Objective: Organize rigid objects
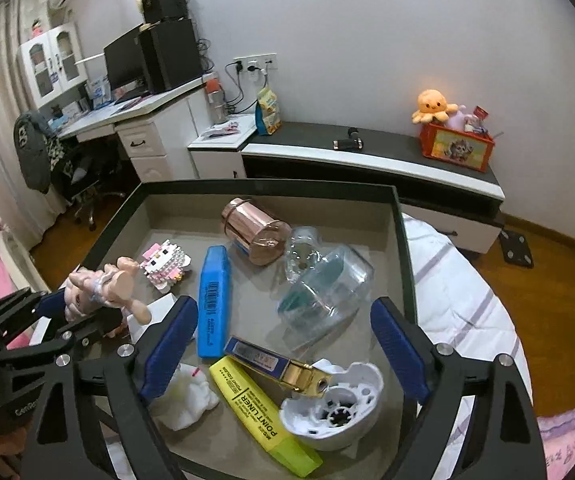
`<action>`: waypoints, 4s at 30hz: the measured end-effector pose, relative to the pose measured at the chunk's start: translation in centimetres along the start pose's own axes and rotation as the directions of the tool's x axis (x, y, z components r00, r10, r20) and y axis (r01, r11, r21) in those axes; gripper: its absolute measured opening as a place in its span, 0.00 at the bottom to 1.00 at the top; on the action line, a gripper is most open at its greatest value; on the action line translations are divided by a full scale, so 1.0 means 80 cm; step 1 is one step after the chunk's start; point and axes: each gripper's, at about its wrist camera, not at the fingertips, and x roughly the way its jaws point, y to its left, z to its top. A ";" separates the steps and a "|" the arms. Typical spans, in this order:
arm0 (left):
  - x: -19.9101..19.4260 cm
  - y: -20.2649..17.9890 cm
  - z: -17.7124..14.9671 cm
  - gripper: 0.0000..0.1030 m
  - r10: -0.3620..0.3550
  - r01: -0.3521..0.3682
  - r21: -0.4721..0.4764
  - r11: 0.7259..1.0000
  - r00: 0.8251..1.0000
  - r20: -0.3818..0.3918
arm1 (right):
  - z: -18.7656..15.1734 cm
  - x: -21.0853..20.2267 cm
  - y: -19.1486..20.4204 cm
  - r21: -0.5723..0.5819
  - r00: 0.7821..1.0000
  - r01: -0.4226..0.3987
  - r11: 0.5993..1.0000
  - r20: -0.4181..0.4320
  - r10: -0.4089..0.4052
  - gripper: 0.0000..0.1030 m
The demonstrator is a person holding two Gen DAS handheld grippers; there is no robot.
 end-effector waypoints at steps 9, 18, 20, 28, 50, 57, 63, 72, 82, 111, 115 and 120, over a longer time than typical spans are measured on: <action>-0.056 0.007 0.001 1.00 0.017 -0.016 -0.013 1.000 0.996 0.086 | -0.011 -0.042 -0.004 0.062 0.999 0.007 0.998 0.048 -0.010 0.87; -0.122 0.001 -0.013 1.00 0.030 -0.028 -0.016 0.999 0.989 0.142 | -0.033 -0.111 0.015 0.065 0.992 0.018 0.998 0.126 -0.026 0.87; -0.136 0.001 -0.017 1.00 0.032 -0.029 -0.020 0.999 0.988 0.151 | -0.037 -0.125 0.017 0.069 0.990 0.018 0.997 0.139 -0.027 0.87; -0.186 -0.005 -0.039 1.00 0.050 -0.046 -0.029 0.999 0.982 0.182 | -0.064 -0.174 0.031 0.080 0.983 0.037 0.996 0.177 -0.051 0.87; -0.261 -0.034 -0.113 1.00 0.044 -0.036 -0.042 0.998 0.980 0.195 | -0.150 -0.255 0.065 0.067 0.970 0.107 0.992 0.210 -0.119 0.87; -0.280 -0.032 -0.122 1.00 0.039 -0.028 -0.052 0.998 0.978 0.207 | -0.156 -0.280 0.074 0.064 0.959 0.128 0.990 0.247 -0.140 0.87; -0.301 -0.035 -0.130 1.00 0.039 -0.028 -0.048 0.998 0.972 0.233 | -0.166 -0.299 0.081 0.074 0.950 0.137 0.988 0.273 -0.152 0.87; -0.343 -0.050 -0.157 1.00 0.042 -0.034 -0.033 0.999 0.961 0.275 | -0.196 -0.336 0.095 0.070 0.937 0.139 0.988 0.313 -0.153 0.87; -0.368 -0.051 -0.163 1.00 0.101 -0.096 -0.033 0.995 0.945 0.310 | -0.202 -0.365 0.113 0.057 0.914 0.139 0.989 0.376 -0.150 0.88; -0.364 -0.049 -0.174 1.00 0.102 -0.092 -0.044 0.995 0.942 0.319 | -0.208 -0.354 0.111 0.069 0.917 0.142 0.987 0.366 -0.158 0.88; -0.366 -0.044 -0.175 1.00 0.104 -0.091 -0.055 0.994 0.941 0.321 | -0.209 -0.350 0.109 0.069 0.919 0.141 0.988 0.362 -0.156 0.88; -0.365 -0.042 -0.174 1.00 0.098 -0.082 -0.064 0.995 0.941 0.324 | -0.210 -0.346 0.107 0.068 0.922 0.140 0.988 0.354 -0.155 0.88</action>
